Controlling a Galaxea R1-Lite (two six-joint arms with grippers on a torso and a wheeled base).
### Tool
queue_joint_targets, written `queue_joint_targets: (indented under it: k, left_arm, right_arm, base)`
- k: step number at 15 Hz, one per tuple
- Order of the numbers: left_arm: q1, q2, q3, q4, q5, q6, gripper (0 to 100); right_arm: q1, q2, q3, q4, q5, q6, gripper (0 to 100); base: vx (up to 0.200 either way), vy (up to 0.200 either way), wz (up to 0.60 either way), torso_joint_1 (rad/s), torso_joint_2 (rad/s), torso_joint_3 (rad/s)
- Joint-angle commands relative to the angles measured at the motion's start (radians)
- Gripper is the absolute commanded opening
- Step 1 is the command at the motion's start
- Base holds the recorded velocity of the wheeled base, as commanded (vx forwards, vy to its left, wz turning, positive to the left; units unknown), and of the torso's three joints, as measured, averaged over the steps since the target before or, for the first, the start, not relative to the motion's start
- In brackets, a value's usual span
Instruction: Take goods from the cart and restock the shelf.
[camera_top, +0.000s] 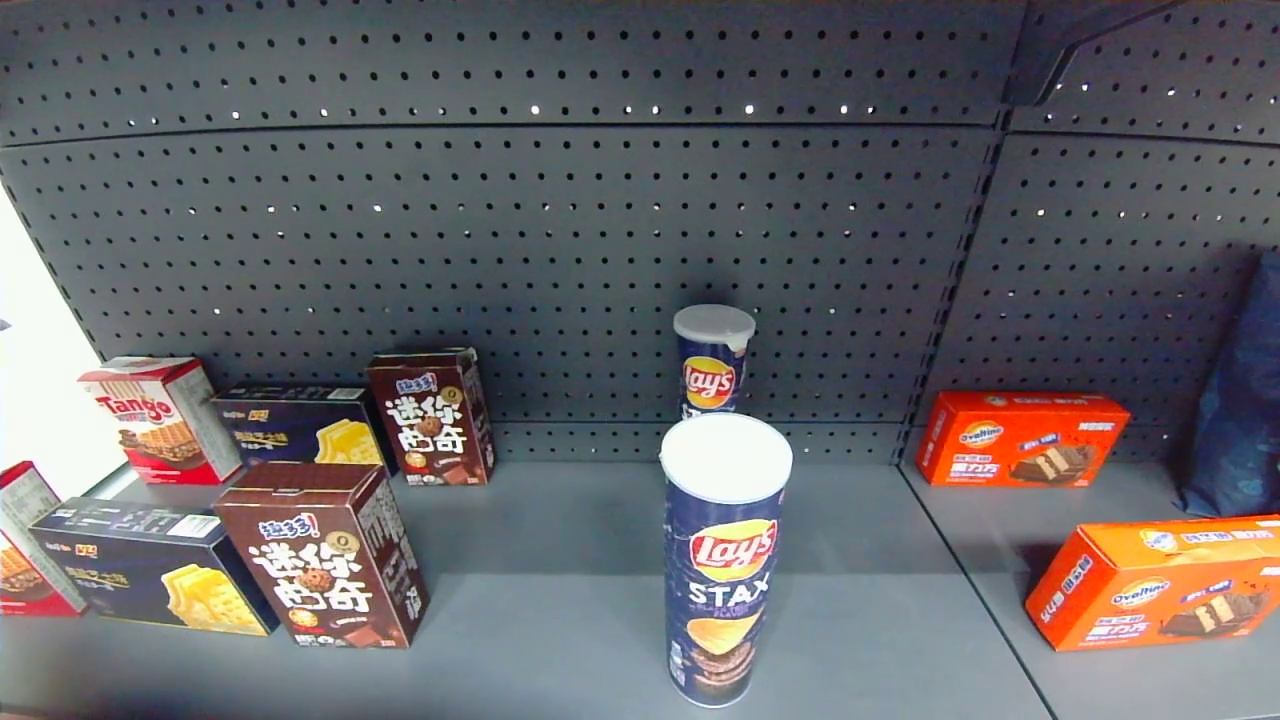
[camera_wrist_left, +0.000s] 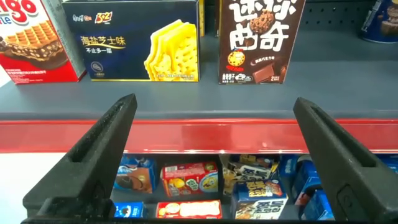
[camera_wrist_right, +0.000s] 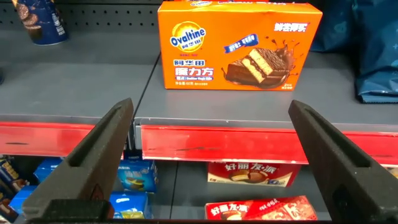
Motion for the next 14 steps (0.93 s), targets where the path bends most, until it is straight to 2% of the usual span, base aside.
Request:
queue_joint_targets:
  k: [1, 14]
  left_arm:
    - [0.000, 0.001, 0.000, 0.000, 0.001, -0.001, 100]
    - [0.000, 0.001, 0.000, 0.000, 0.001, -0.001, 100]
  right_arm:
    - [0.000, 0.000, 0.000, 0.000, 0.001, 0.000, 100]
    - [0.000, 0.000, 0.000, 0.000, 0.001, 0.000, 100]
  base:
    - [0.000, 0.000, 0.00, 0.000, 0.00, 0.000]
    - [0.000, 0.000, 0.00, 0.000, 0.00, 0.000]
